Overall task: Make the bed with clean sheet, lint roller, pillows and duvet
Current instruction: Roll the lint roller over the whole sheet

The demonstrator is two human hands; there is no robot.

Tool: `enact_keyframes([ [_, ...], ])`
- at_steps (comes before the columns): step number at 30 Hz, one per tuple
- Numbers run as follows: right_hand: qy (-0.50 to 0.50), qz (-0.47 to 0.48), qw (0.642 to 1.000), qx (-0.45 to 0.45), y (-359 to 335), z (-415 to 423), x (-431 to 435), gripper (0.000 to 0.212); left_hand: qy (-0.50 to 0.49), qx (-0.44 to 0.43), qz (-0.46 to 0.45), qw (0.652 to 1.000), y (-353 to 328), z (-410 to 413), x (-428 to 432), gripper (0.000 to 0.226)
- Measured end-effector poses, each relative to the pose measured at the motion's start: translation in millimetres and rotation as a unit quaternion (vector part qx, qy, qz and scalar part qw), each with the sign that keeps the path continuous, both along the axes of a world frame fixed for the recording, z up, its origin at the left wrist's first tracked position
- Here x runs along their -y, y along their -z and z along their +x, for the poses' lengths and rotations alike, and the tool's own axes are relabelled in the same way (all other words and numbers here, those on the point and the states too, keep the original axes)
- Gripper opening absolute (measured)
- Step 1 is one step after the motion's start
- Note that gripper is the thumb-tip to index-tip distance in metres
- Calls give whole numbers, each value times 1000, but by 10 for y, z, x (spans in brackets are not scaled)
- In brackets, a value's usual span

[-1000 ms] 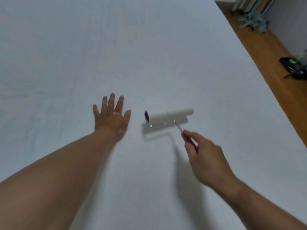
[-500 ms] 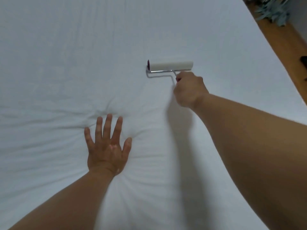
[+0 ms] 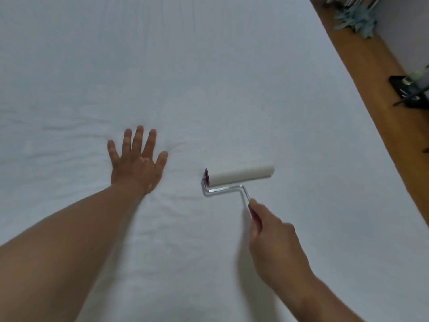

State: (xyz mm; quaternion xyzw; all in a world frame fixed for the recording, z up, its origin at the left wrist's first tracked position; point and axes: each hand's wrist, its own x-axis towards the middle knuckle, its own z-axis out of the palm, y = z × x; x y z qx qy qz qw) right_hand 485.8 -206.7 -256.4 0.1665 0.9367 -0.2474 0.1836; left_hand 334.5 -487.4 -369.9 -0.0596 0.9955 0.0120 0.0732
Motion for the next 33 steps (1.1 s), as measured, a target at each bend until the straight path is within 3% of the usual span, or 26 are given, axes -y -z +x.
enact_keyframes([
  [8,6,30,994,104,-249,1134,-165,43,11,46,31,998,-151,1006,-215,74],
  [14,-23,29,999,-4,-108,297,61,23,56,19,11,998,-69,1850,-355,77],
  [17,-34,39,999,3,-97,-312,158,26,65,11,9,998,-34,1928,-339,77],
  [20,-34,31,999,24,-149,-417,136,31,66,7,7,998,-41,1939,-337,76],
  [28,7,9,1000,-9,-113,1288,-139,28,60,36,11,998,-138,2612,-432,72],
  [33,32,-25,998,38,-243,2524,-321,32,52,57,14,997,-198,3242,-562,73],
])
